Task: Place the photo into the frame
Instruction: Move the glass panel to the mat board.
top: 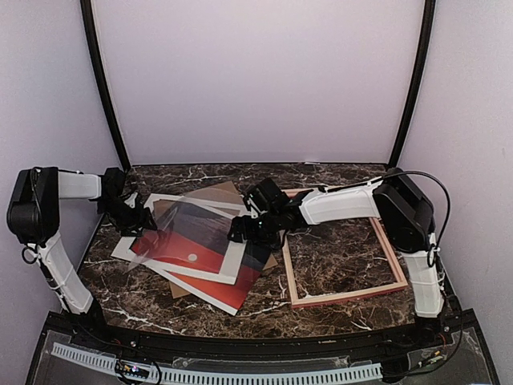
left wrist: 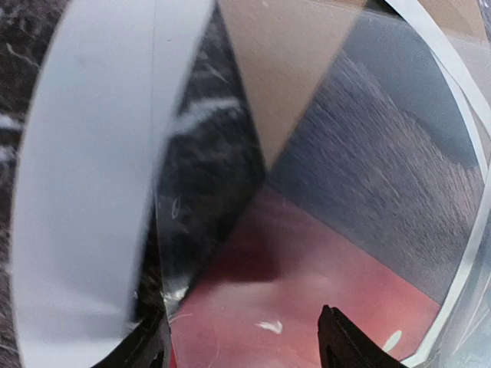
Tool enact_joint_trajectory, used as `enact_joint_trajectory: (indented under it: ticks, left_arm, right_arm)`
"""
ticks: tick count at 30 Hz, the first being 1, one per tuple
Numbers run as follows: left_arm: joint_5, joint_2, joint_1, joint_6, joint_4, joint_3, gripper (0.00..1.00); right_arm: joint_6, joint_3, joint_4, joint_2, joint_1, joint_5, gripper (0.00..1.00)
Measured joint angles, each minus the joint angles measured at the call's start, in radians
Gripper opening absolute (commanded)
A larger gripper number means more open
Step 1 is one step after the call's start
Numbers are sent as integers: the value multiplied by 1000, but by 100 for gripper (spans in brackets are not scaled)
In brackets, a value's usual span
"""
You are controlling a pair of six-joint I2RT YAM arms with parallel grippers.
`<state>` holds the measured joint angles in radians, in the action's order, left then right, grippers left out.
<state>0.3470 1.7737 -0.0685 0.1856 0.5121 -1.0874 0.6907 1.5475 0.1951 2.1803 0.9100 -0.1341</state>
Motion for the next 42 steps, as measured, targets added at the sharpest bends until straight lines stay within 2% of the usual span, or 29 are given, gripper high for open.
enact_joint_trajectory:
  ticks: [8, 15, 20, 31, 42]
  left_arm:
    - [16, -136, 25, 19, 17, 64, 73]
    - [29, -150, 22, 35, 3, 100, 78]
    - [-27, -171, 21, 44, 8, 107, 81]
    - [-144, -187, -62, 60, 21, 107, 82]
    - [-146, -186, -68, 70, 16, 167, 77]
  right_arm:
    - [-1, -14, 15, -14, -21, -1, 84]
    - [-1, -18, 19, -18, -34, -13, 84]
    - [0, -18, 29, -22, -47, -45, 83]
    - [39, -31, 5, -22, -53, -145, 79]
    - [134, -71, -72, -22, -53, -242, 78]
